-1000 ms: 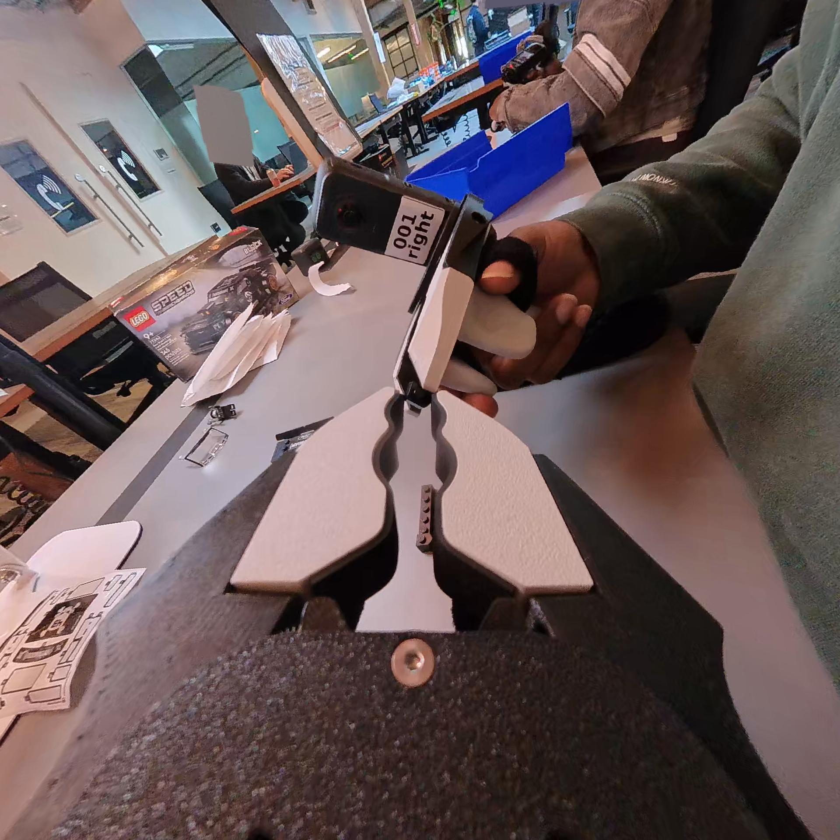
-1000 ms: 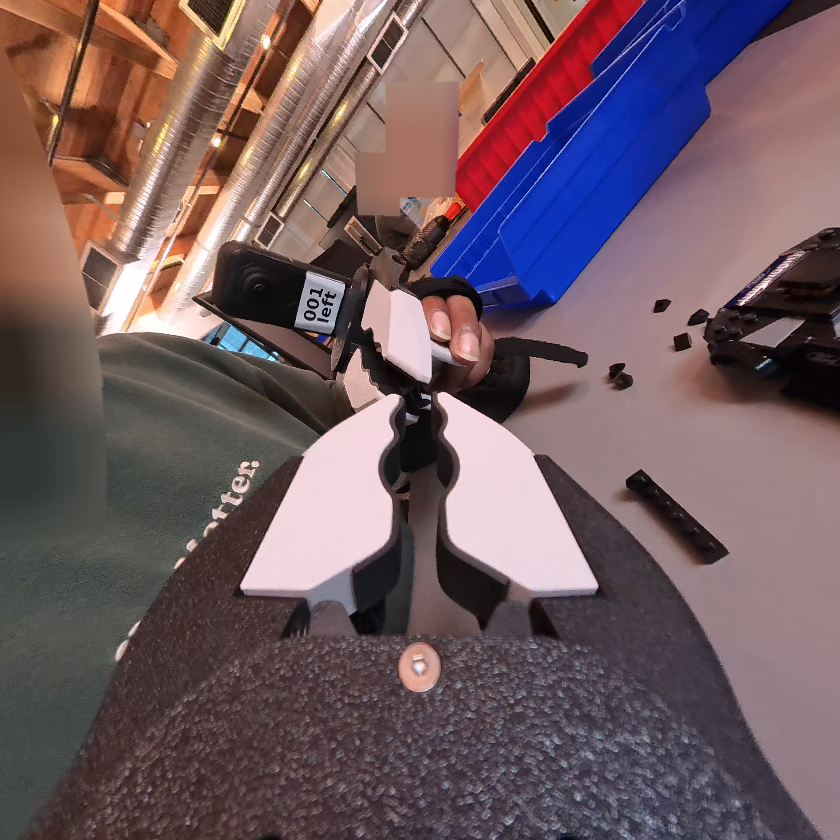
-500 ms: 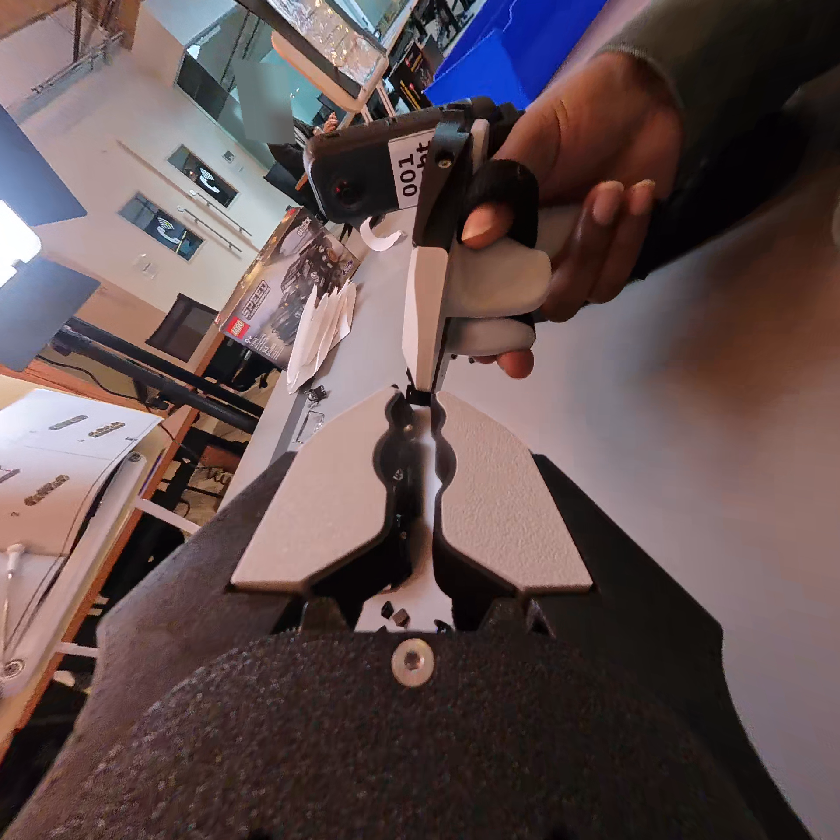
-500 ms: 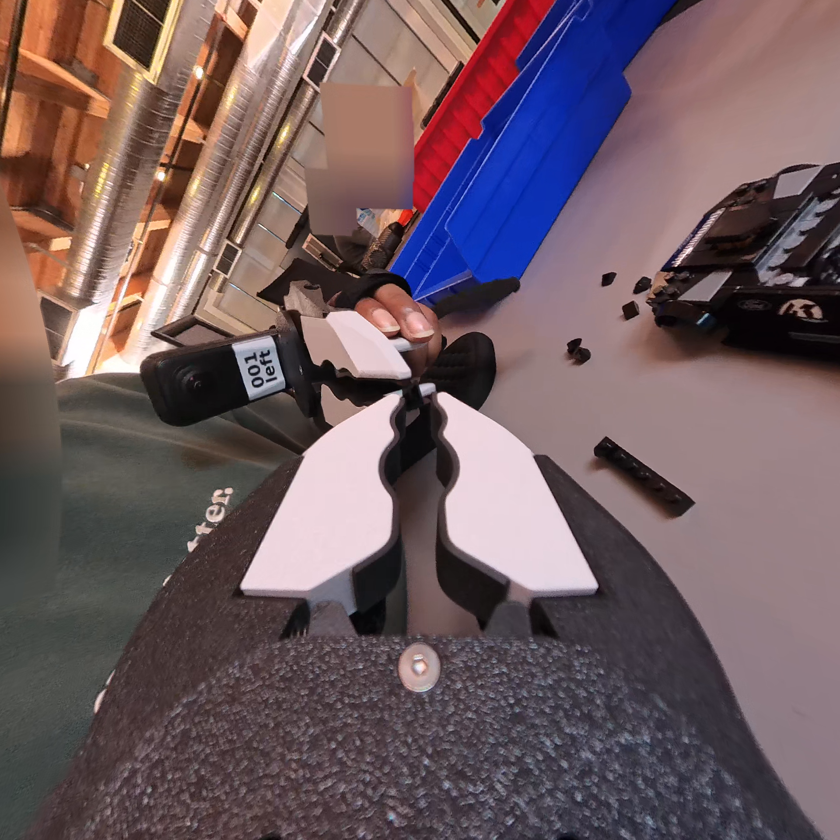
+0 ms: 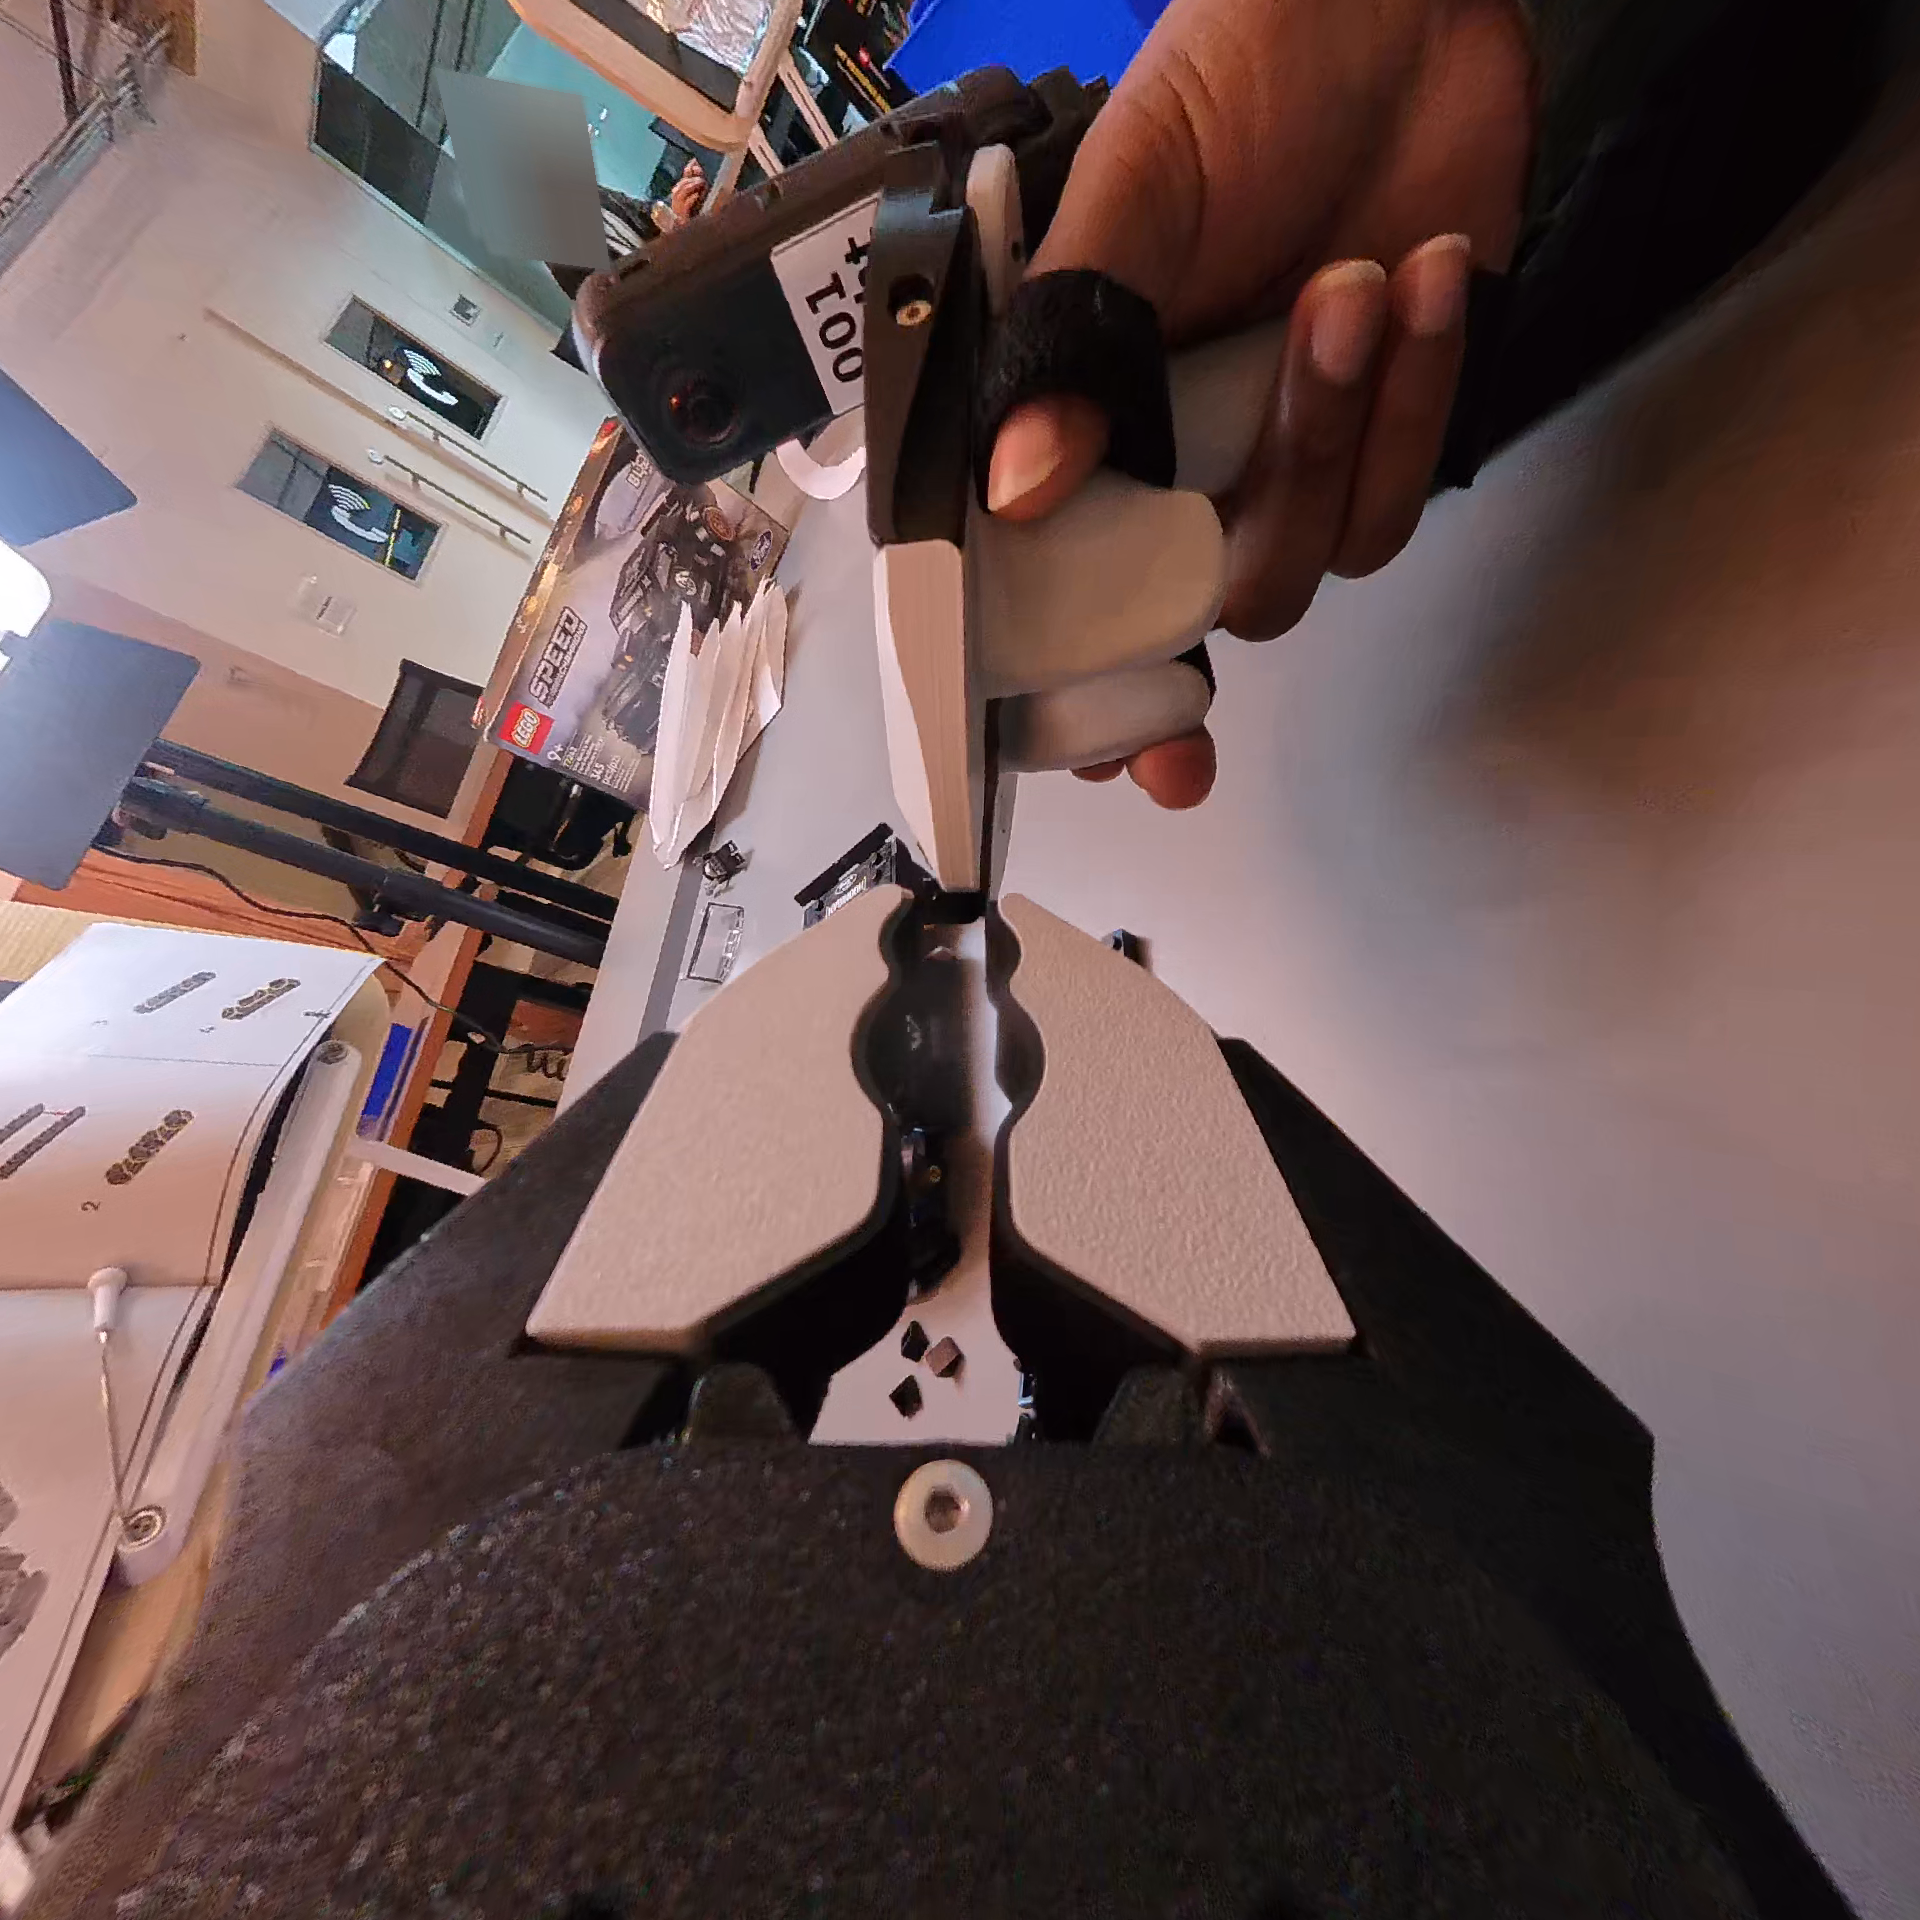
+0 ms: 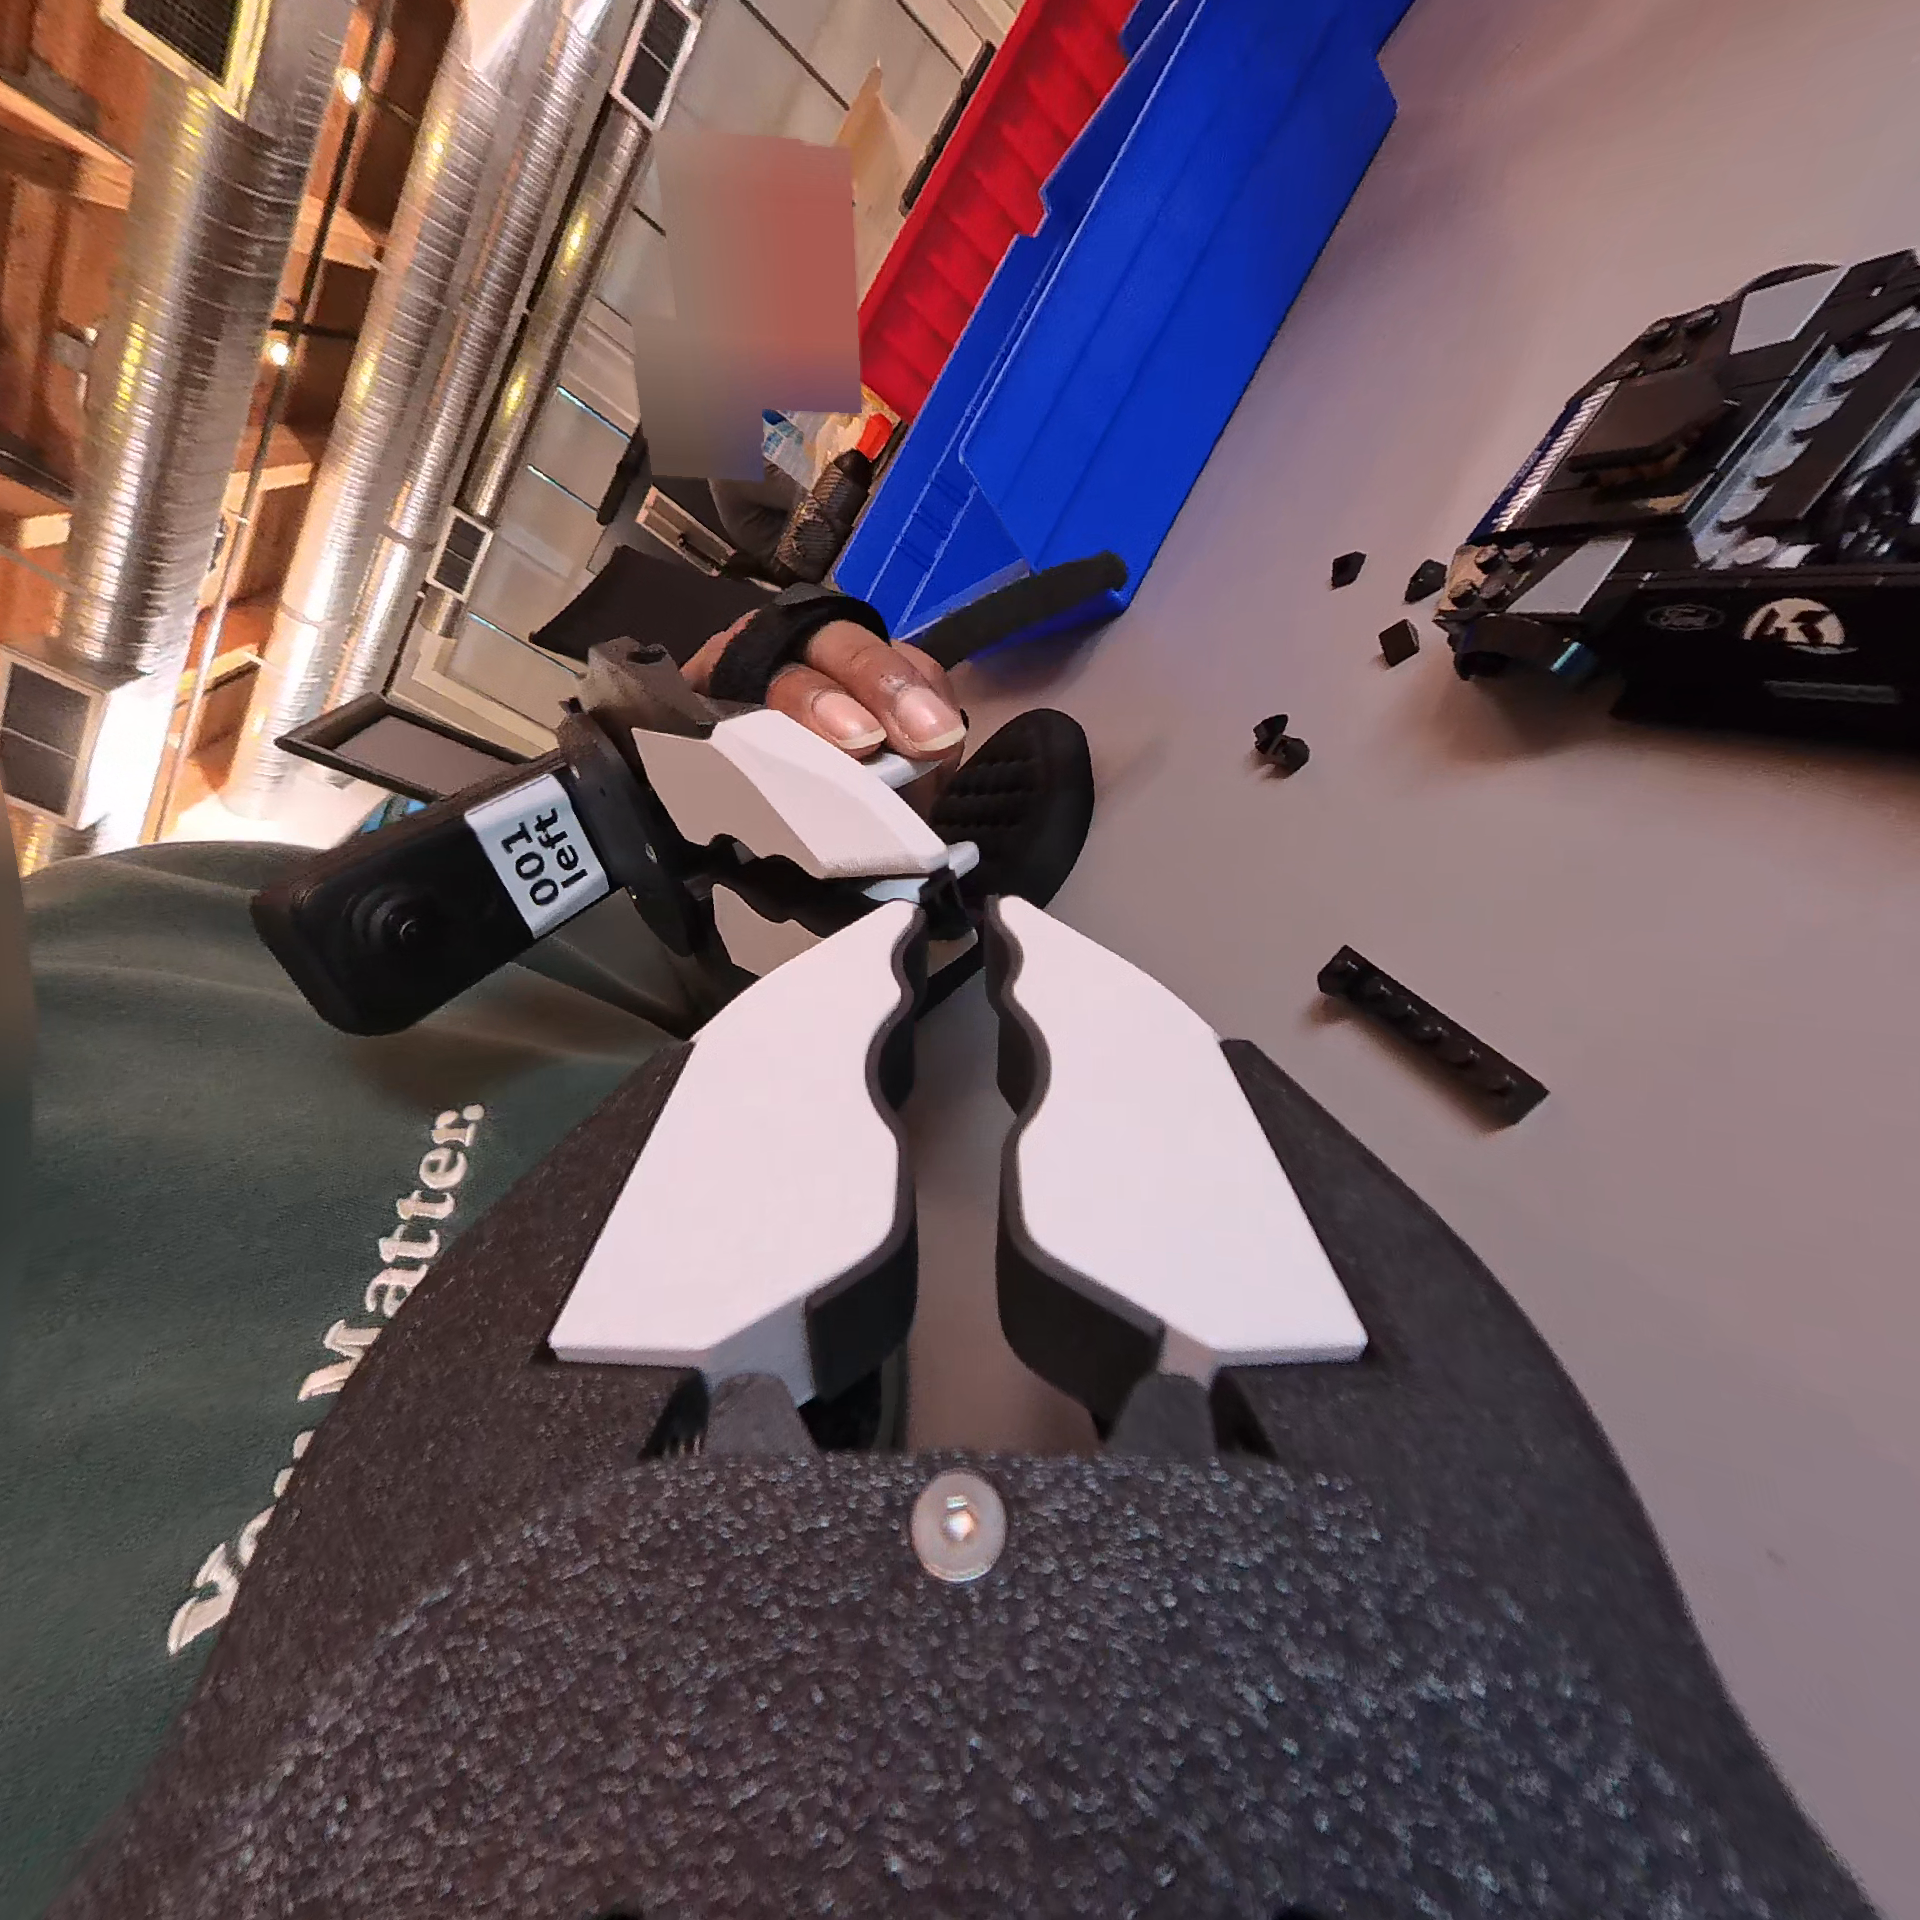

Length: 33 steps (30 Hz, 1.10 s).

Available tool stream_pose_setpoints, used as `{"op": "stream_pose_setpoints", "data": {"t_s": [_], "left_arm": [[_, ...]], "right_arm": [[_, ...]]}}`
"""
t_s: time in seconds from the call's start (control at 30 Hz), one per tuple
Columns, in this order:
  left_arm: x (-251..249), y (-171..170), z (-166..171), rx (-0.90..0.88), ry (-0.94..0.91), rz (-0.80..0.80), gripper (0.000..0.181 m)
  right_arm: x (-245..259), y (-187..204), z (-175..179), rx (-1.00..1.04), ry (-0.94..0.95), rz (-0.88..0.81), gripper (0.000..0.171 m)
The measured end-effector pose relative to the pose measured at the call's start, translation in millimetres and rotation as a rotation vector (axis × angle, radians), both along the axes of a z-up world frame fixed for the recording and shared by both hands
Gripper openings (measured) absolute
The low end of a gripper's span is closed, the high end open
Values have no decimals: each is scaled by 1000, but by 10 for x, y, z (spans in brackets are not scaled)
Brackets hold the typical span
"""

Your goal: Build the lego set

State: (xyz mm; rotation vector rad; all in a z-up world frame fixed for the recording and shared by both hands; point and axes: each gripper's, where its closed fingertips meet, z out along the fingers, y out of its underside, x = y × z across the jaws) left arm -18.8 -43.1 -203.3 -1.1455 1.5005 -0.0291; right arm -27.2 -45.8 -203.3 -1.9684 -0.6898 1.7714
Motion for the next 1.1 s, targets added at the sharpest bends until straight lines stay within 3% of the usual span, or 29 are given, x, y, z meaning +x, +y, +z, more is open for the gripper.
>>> {"op": "stream_pose_setpoints", "data": {"t_s": [0.2, 0.3, 0.43, 0.7, 0.8, 1.1], "left_arm": [[-5, 12, -55, -52, -6, 4, 11], [-73, 70, -100, -207, -57, 30, 11], [-179, 153, -271, -457, -80, 69, 11], [-163, 169, -504, -691, -34, 90, 11], [-137, 178, -579, -714, 6, 95, 11], [-79, 228, -663, -715, 104, 86, 11]], "right_arm": [[10, 0, -47, 57, -37, 10, 13], [150, 113, -137, 357, -207, 38, 23], [392, 339, -567, 796, -569, 195, 29], [316, 382, -899, 827, -692, 416, 23], [271, 404, -911, 838, -718, 409, 9], [169, 249, -869, 808, -715, 328, 8]]}}
